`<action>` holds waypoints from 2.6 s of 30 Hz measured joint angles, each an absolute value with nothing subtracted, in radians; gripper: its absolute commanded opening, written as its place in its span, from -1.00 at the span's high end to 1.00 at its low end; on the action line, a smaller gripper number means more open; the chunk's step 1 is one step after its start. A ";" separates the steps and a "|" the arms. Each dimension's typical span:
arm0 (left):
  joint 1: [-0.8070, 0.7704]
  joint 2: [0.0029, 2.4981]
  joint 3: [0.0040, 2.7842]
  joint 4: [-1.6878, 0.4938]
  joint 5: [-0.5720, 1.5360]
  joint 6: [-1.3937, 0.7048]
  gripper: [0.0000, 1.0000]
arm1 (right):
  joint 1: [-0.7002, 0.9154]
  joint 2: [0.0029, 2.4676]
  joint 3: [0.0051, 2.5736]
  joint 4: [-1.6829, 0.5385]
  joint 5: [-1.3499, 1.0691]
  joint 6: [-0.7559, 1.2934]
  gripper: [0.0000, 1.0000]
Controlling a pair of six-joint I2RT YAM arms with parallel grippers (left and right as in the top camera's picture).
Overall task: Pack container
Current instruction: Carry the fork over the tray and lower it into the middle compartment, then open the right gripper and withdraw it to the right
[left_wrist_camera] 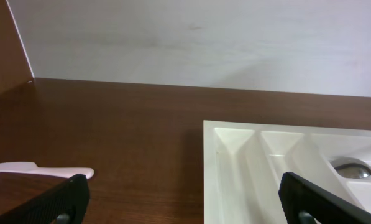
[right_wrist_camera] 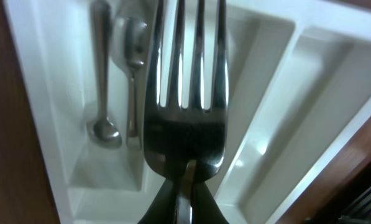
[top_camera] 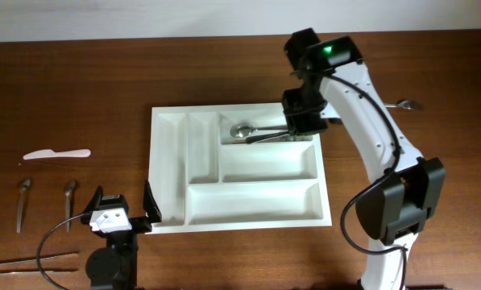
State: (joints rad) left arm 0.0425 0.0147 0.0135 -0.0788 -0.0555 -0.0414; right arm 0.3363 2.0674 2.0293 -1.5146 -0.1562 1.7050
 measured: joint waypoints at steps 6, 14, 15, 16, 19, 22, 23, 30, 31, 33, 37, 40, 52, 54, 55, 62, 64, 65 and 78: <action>0.043 0.015 0.014 -0.079 -0.055 -0.041 -0.99 | 0.381 2.067 1.937 -1.499 -0.155 1.814 0.82; 0.043 0.015 0.014 -0.079 -0.056 -0.041 -0.99 | 0.387 2.067 1.794 -1.415 -0.159 1.878 0.75; 0.043 0.015 0.014 -0.079 -0.056 -0.041 -0.98 | 0.387 2.067 1.785 -1.412 -0.160 1.881 0.73; 0.043 0.015 0.014 -0.079 -0.055 -0.041 -0.99 | 0.387 2.067 1.778 -1.412 -0.160 1.884 0.65; 0.043 0.015 0.014 -0.079 -0.055 -0.041 -0.99 | 0.387 2.067 1.772 -1.411 -0.155 1.884 0.53; 0.043 0.015 0.014 -0.079 -0.056 -0.041 -0.98 | 0.387 2.067 1.772 -1.408 -0.148 1.880 0.44; 0.043 0.015 0.014 -0.079 -0.055 -0.041 -0.99 | 0.387 2.067 1.771 -1.405 -0.147 1.881 0.43; 0.043 0.015 0.014 -0.079 -0.055 -0.041 -0.98 | 0.382 2.067 1.769 -1.343 -0.115 1.787 -0.55; 0.043 0.015 0.014 -0.079 -0.055 -0.041 -0.99 | 0.379 2.067 1.769 -1.340 -0.104 1.766 -0.86; 0.043 0.015 0.014 -0.079 -0.055 -0.041 -0.98 | 0.356 2.067 1.770 -1.334 -0.076 1.695 -0.98; 0.043 0.015 0.014 -0.079 -0.056 -0.041 -0.99 | 0.242 2.067 1.782 -1.298 -0.046 1.512 -0.98; 0.043 0.015 0.014 -0.079 -0.056 -0.041 -0.99 | 0.109 2.067 1.800 -1.182 -0.057 1.316 -0.98; 0.043 0.015 0.014 -0.079 -0.055 -0.041 -0.98 | -0.332 2.067 1.812 -0.944 -0.314 0.724 -0.98; 0.043 0.015 0.014 -0.079 -0.055 -0.041 -0.98 | -0.366 2.067 1.812 -0.912 -0.320 0.709 -0.98; 0.043 0.015 0.014 -0.079 -0.056 -0.041 -0.98 | -0.380 2.067 1.812 -0.891 -0.321 0.703 -0.98; 0.043 0.015 0.014 -0.079 -0.056 -0.041 -0.98 | -0.385 2.067 1.812 -0.811 -0.295 0.709 -0.89; 0.043 0.015 0.014 -0.079 -0.055 -0.041 -0.99 | -0.384 2.067 1.812 -0.783 -0.289 0.711 -0.90; 0.043 0.015 0.014 -0.079 -0.055 -0.041 -0.98 | -0.384 2.068 1.812 -0.763 -0.289 0.708 -0.96; 0.043 0.015 0.014 -0.079 -0.055 -0.041 -0.99 | -0.382 2.177 1.816 -0.551 -0.374 0.630 0.33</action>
State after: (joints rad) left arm 0.0425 0.0147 0.0135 -0.0788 -0.0551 -0.0414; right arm -0.3820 2.1769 1.8160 -0.5514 -0.3744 0.6296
